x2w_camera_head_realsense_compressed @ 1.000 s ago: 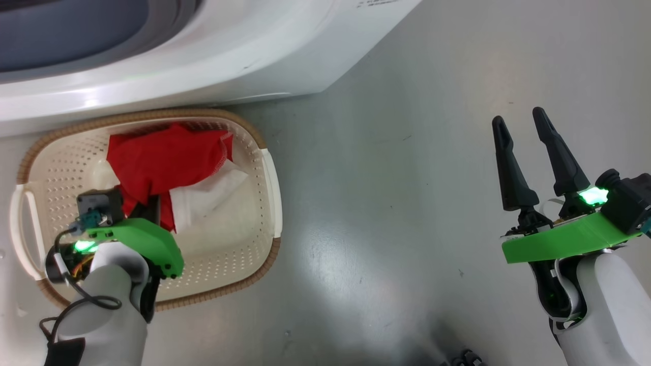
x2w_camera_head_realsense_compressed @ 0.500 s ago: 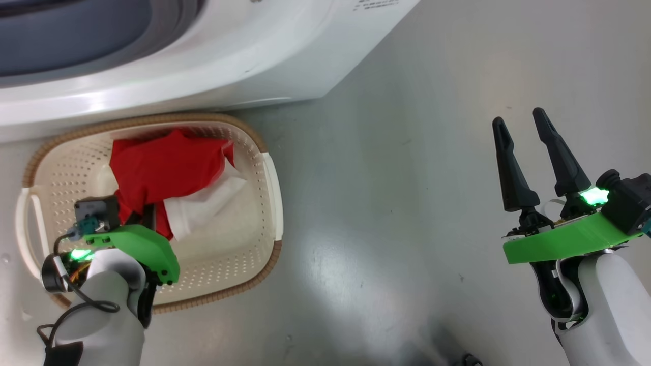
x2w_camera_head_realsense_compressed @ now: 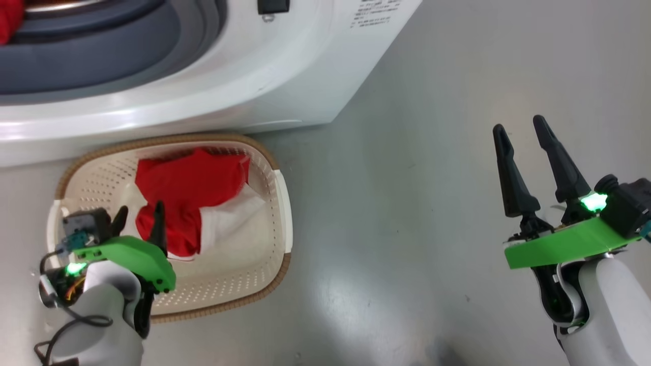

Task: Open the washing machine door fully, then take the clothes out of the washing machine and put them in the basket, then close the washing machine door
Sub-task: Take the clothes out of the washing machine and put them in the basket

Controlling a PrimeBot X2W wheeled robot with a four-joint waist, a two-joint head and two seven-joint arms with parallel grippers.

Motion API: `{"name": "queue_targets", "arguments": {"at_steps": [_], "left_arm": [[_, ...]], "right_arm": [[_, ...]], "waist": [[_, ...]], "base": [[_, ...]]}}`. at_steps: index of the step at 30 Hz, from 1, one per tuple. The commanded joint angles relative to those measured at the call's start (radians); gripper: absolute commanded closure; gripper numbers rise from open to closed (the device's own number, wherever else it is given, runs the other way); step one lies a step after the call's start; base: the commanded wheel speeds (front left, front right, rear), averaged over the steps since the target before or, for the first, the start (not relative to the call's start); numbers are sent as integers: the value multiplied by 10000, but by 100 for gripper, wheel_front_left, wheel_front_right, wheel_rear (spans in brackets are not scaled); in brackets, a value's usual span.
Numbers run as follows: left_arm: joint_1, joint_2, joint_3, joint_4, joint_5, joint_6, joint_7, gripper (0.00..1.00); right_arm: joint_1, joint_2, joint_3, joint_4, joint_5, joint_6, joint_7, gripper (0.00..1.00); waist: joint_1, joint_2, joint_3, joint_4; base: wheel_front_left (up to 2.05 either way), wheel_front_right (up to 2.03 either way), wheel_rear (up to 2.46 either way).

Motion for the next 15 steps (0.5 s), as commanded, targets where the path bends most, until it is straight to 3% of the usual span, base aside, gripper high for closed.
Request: {"name": "queue_targets", "arguments": {"at_steps": [1, 15], "left_arm": [[548, 243, 256, -215, -82, -70, -93, 0], [2035, 131, 861, -2414, 442, -131, -93, 0]], "right_arm": [[382, -104, 185, -150, -59, 48, -65, 0], [1043, -203, 145, 112, -122, 48, -65, 0]], "waist": [[0, 0, -262, 68], [0, 0, -1769, 396]], "base": [[0, 0, 0], [0, 0, 0]]}}
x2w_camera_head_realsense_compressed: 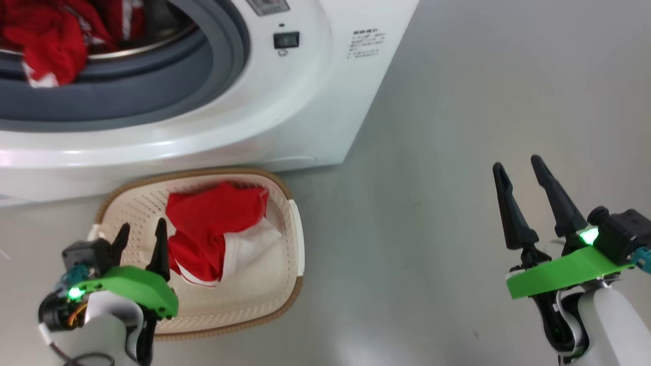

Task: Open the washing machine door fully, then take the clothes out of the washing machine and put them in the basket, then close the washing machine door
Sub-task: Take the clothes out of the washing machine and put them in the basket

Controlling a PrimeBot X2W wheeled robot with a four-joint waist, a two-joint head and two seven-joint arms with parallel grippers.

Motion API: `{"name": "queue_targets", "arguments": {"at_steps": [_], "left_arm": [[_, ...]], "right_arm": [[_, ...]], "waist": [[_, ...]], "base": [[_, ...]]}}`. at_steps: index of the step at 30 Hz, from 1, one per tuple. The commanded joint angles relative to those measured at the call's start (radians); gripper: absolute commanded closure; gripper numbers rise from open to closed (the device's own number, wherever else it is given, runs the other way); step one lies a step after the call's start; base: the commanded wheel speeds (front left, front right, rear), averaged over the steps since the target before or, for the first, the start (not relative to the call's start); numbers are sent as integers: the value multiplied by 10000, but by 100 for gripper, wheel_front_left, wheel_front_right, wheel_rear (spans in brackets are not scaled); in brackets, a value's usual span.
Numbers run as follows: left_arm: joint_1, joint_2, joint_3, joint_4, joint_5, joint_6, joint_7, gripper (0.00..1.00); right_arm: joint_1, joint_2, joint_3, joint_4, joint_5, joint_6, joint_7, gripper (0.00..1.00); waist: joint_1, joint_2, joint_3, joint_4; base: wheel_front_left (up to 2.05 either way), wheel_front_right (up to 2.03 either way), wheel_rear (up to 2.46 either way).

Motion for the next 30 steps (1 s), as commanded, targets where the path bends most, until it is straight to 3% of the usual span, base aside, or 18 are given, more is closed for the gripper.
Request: {"name": "queue_targets", "arguments": {"at_steps": [1, 14, 30], "left_arm": [[451, 269, 401, -368, 85, -50, -93, 0], [1931, -44, 595, -2828, 351, -59, -93, 0], [3744, -97, 468, -6254, 624, -61, -93, 0]], "right_arm": [[286, -147, 193, -162, -121, 48, -65, 0], [1048, -228, 42, 26, -168, 48, -65, 0], [1838, -345, -331, -84, -272, 48, -65, 0]], "waist": [[0, -1, -493, 177], [0, -1, -1984, 419], [0, -1, -2957, 527]], "base": [[0, 0, 0], [0, 0, 0], [0, 0, 0]]}}
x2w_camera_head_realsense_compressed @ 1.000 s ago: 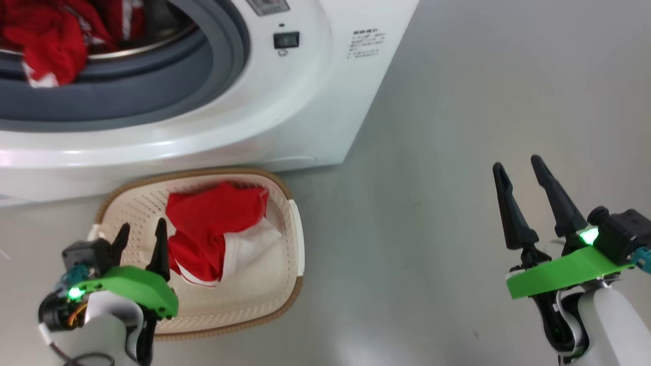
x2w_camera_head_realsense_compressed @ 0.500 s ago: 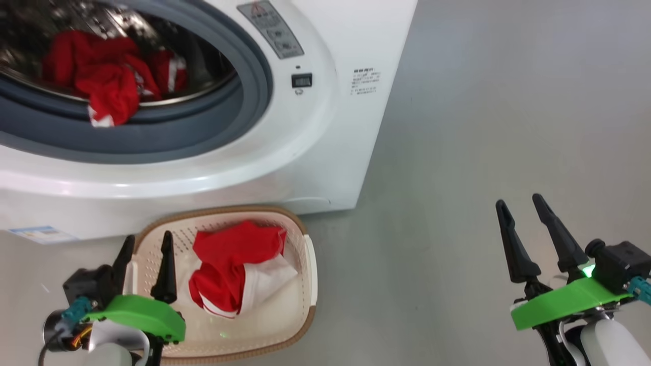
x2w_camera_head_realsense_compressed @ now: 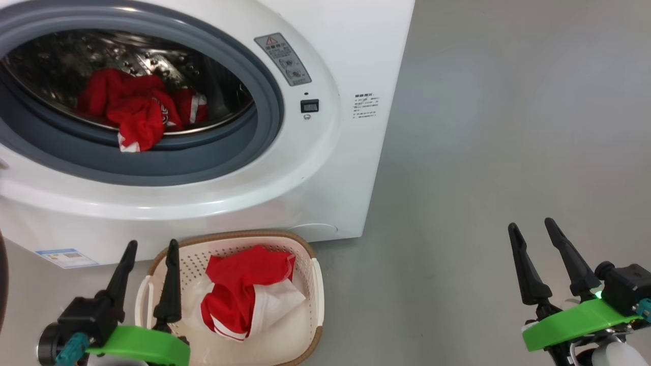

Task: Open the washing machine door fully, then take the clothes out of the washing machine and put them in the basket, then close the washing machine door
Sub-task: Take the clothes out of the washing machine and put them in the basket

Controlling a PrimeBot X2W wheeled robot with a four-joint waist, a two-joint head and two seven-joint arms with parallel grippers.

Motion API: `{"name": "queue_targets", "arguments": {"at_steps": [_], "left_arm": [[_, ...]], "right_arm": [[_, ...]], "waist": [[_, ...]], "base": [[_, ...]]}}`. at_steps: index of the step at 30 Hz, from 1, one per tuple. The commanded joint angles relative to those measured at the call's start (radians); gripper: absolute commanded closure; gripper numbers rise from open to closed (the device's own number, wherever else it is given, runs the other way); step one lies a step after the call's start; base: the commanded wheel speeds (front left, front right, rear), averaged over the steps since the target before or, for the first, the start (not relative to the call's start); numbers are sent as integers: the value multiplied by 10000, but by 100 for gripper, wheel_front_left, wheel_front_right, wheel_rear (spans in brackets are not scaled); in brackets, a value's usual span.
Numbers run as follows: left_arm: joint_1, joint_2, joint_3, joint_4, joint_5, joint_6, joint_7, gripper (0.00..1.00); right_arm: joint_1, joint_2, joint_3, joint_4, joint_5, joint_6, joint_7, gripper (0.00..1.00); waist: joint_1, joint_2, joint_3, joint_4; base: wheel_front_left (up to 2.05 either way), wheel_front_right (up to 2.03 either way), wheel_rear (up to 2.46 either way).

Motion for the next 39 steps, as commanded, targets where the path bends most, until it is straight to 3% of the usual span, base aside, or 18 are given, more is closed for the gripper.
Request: {"name": "queue_targets", "arguments": {"at_steps": [1, 15, 39], "left_arm": [[208, 170, 328, -560, 94, -55, -92, 0], [1893, 44, 292, -2393, 355, -55, -92, 0], [3651, -36, 60, -3369, 425, -55, -92, 0]], "right_arm": [[121, -243, 88, -284, -62, 48, -65, 0], [1023, -324, -142, -505, -109, 48, -65, 0], [2475, -302, -531, -818, -178, 48, -65, 0]], "waist": [[0, 0, -165, 55], [0, 0, -876, 277], [0, 0, -1926, 580]], "base": [[0, 0, 0], [0, 0, 0], [0, 0, 0]]}}
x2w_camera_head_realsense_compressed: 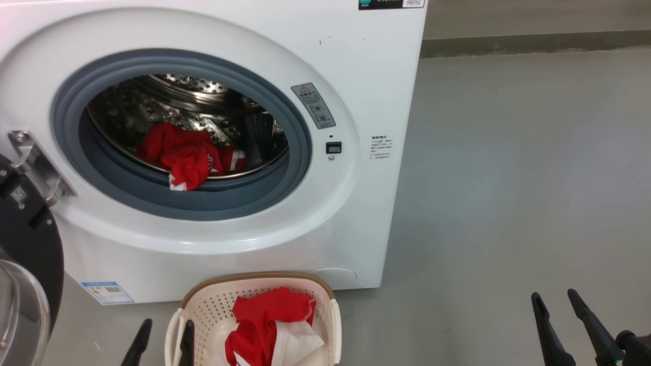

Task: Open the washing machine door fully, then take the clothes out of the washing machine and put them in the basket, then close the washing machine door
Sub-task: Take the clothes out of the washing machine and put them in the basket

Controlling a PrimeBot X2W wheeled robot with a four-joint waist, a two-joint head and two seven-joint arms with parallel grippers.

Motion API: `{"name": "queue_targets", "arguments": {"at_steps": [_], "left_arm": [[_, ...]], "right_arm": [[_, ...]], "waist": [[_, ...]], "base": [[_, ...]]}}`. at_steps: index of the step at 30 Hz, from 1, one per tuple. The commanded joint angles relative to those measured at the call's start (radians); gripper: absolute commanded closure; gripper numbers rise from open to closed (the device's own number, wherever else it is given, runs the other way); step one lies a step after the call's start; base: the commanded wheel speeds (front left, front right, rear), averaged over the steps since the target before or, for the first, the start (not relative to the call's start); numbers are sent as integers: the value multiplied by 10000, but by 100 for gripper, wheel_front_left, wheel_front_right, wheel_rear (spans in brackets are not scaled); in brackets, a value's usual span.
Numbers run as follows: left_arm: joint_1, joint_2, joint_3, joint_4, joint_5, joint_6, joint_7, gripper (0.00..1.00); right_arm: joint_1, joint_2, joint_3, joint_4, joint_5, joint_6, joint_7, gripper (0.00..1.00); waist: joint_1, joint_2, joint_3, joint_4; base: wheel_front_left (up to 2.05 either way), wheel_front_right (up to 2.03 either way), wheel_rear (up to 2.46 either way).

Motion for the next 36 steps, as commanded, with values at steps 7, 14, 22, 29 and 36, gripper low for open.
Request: {"name": "queue_targets", "arguments": {"at_steps": [7, 14, 22, 29, 36], "left_arm": [[-55, 22, 274, -374, 163, -55, -92, 0], [-57, 18, 271, -342, 152, -55, -92, 0], [-352, 15, 60, -92, 260, -55, -92, 0], [-1444, 14, -173, 818, 604, -6, -92, 0], [-3723, 182, -244, 2563, 1061, 254, -92, 0]], "right_arm": [[61, -171, 79, -300, -63, 48, -65, 0], [53, -163, 107, -282, -60, 48, -65, 0], [-39, -90, 150, -269, -76, 48, -65, 0], [-415, -9, 222, -306, -67, 48, -65, 0], [-1243, 133, 532, -293, -47, 48, -65, 0]], "waist": [[0, 0, 15, -5], [0, 0, 29, -28], [0, 0, 138, -58], [0, 0, 699, -98], [0, 0, 1565, -331]], "base": [[0, 0, 0], [0, 0, 0], [0, 0, 0], [0, 0, 0], [0, 0, 0]]}}
